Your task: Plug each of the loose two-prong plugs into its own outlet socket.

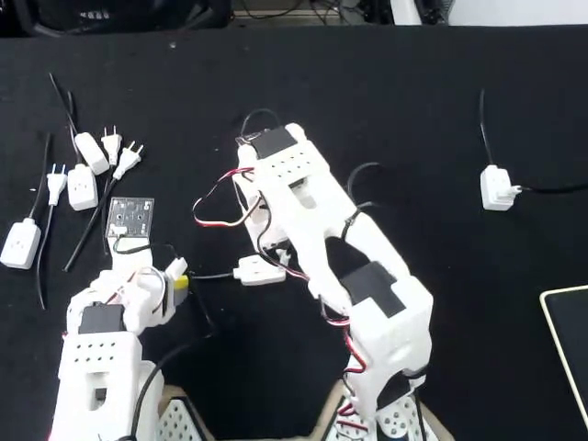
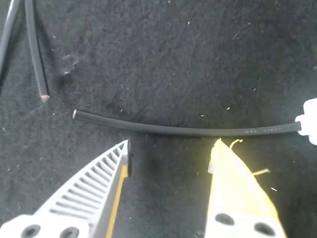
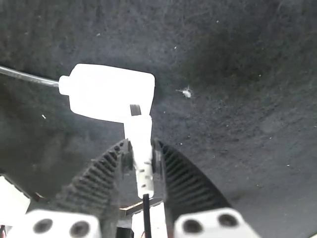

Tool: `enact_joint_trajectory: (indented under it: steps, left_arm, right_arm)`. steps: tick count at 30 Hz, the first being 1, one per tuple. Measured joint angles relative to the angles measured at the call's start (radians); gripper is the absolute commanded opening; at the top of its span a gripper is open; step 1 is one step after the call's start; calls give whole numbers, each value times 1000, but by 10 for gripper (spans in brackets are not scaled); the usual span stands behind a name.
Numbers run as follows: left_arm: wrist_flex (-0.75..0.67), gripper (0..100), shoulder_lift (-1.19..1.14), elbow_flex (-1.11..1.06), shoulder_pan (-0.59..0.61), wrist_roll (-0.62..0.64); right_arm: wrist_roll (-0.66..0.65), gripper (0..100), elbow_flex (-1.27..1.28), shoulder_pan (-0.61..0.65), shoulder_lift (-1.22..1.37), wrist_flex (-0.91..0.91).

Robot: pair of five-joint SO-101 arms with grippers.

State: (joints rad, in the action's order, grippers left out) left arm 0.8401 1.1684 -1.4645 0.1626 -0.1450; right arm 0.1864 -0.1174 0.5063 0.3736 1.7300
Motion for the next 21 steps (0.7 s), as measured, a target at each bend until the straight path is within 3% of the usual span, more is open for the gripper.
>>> enact_joint_trajectory:
  steps: [13,21]
  left_arm:
    - [0,266,0,0,0,0]
    - [0,266,0,0,0,0]
  right_arm:
    - [-95,11,0,0,-8,0]
    - [-265,11,83,-2,-299,0]
